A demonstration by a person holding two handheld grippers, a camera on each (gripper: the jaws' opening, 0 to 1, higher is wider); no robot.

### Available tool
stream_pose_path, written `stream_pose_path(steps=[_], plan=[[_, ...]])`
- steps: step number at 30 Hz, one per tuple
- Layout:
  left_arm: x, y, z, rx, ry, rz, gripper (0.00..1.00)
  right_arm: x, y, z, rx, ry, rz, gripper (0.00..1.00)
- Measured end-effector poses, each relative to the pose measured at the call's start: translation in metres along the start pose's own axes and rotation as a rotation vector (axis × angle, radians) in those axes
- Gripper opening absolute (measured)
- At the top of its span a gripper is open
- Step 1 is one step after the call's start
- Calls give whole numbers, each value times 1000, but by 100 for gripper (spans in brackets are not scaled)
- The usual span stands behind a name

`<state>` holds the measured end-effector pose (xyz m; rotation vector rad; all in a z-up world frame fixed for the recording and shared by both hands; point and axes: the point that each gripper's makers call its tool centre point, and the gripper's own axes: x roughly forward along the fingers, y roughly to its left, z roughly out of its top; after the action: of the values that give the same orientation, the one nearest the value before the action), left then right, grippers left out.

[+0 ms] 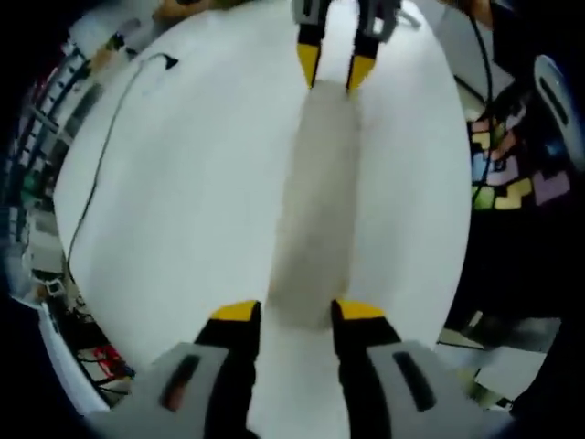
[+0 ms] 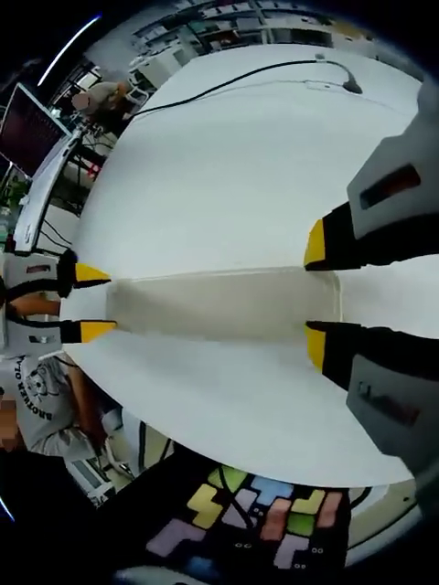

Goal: Arrange the utensils inside the cutlery case until each visible utensil rests in its matching compartment.

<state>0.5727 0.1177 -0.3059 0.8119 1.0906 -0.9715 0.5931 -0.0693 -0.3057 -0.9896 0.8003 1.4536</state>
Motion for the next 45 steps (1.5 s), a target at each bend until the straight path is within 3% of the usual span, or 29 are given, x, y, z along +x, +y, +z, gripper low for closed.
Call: stream_pose_path(steps=[3, 8, 15, 16, 19, 29, 35, 40, 42, 45], plan=[[-8, -6, 10, -26, -94, -14, 35, -8, 4, 5, 18, -68, 10, 28], [-6, -17, 9, 11, -124, -21, 47, -10, 5, 3, 13, -100, 5, 38], [9, -19, 1, -2, -138, -31, 51, 10, 8, -3, 14, -92, 32, 44], [9, -16, 2, -6, -159, -24, 51, 11, 8, -3, 12, -93, 32, 44], [12, -12, -3, -41, -149, -37, 51, 16, 4, -2, 21, -104, 19, 44], [26, -13, -4, -23, -178, -55, 52, 28, 2, -2, 12, -104, 35, 42], [33, -13, -5, -39, -205, -70, 47, 31, 1, -3, 11, -109, 42, 43], [33, -11, -1, -64, -273, -75, 46, 35, 0, -3, 33, -110, 43, 44], [34, -13, 5, -15, -341, -62, 46, 36, 1, -4, 36, -119, 28, 44], [32, -11, 2, -46, -372, -54, 46, 37, 0, -3, 50, -129, 15, 44]])
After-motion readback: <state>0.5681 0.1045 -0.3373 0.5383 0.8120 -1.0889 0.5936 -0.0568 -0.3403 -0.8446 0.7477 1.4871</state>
